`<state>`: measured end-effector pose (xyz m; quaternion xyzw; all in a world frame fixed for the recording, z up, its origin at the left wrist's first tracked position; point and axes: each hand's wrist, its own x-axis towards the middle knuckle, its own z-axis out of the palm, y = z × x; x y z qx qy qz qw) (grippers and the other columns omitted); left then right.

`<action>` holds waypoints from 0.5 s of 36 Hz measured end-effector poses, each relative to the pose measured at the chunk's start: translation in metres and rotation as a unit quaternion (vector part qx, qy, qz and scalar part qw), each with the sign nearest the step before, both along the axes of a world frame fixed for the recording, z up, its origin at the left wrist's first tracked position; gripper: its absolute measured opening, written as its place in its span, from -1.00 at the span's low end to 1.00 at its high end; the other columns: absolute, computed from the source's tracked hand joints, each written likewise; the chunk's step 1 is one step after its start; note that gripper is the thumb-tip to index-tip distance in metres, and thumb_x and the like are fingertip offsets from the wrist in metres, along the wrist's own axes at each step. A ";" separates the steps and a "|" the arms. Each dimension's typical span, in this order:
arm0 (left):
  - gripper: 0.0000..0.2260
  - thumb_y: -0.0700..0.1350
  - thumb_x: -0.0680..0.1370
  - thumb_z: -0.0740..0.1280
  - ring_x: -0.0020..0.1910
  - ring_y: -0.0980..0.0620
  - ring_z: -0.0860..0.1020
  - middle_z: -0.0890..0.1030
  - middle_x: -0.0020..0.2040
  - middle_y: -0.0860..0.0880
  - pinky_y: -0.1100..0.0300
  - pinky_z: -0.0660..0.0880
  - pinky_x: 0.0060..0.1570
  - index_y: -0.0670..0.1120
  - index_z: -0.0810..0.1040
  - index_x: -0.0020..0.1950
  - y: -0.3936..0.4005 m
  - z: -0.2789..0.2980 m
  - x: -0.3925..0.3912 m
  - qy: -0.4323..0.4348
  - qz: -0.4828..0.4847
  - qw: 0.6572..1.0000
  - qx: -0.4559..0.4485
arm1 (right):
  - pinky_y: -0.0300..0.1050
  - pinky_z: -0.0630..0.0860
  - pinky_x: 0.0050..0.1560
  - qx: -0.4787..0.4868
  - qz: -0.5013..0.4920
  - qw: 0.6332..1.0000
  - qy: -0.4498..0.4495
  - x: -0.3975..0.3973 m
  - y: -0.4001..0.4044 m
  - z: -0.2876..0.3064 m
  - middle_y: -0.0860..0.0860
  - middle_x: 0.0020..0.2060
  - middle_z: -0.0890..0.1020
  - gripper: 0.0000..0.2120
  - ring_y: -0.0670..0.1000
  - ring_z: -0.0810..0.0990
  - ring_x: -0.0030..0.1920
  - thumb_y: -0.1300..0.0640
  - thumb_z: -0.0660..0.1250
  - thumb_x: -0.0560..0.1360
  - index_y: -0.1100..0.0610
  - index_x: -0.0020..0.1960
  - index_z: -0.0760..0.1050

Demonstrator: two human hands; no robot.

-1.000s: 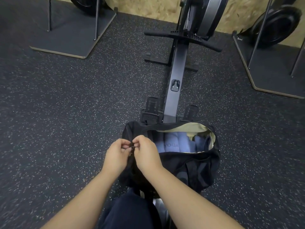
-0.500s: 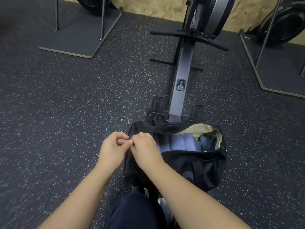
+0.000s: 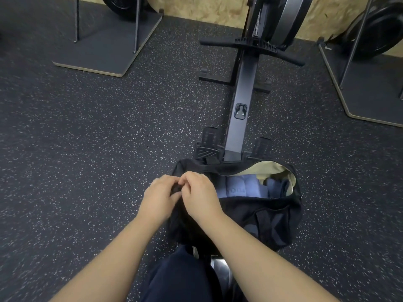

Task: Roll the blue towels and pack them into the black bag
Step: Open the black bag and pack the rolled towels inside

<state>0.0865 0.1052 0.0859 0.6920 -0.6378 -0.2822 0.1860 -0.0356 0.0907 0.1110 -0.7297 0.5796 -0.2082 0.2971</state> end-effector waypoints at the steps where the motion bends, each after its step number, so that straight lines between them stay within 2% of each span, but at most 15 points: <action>1: -0.82 -0.13 0.52 0.35 0.03 0.00 0.43 0.52 -0.03 0.08 0.03 0.42 0.07 0.04 0.56 0.11 0.000 0.001 0.000 -0.006 0.005 1.000 -0.010 | -0.15 0.32 0.04 0.000 0.000 1.000 0.001 -0.001 0.000 0.000 0.05 -0.06 0.60 -0.81 0.05 0.45 0.03 0.32 0.16 0.51 0.18 -0.02 0.52; 4: -0.86 -0.13 0.54 0.36 0.04 0.04 0.43 0.58 -0.01 0.06 0.14 0.39 0.05 0.00 0.60 0.09 -0.001 0.001 0.002 -0.012 0.018 0.999 -0.036 | -0.12 0.32 0.01 -0.002 -0.010 1.000 0.000 -0.007 0.000 0.000 0.06 -0.11 0.59 -0.84 0.07 0.45 -0.02 0.33 0.16 0.50 0.19 -0.08 0.50; 11: -0.88 -0.19 0.53 0.37 0.09 -0.02 0.48 0.60 0.00 -0.01 0.21 0.34 0.09 -0.08 0.63 0.05 0.001 0.003 0.008 -0.008 0.065 0.997 -0.051 | -0.05 0.36 0.00 0.023 -0.044 0.999 -0.008 -0.030 0.003 0.001 0.03 -0.17 0.54 -0.82 0.07 0.46 -0.04 0.37 0.14 0.50 0.18 -0.09 0.48; 18: -0.87 -0.21 0.53 0.37 0.08 -0.02 0.47 0.59 -0.03 0.00 0.22 0.32 0.04 -0.07 0.64 0.04 0.003 0.004 0.014 -0.011 0.077 0.996 -0.042 | -0.18 0.30 -0.11 0.041 -0.079 0.996 -0.008 -0.068 0.008 -0.004 -0.06 -0.20 0.52 -0.82 -0.01 0.43 -0.10 0.36 0.17 0.50 0.14 -0.12 0.47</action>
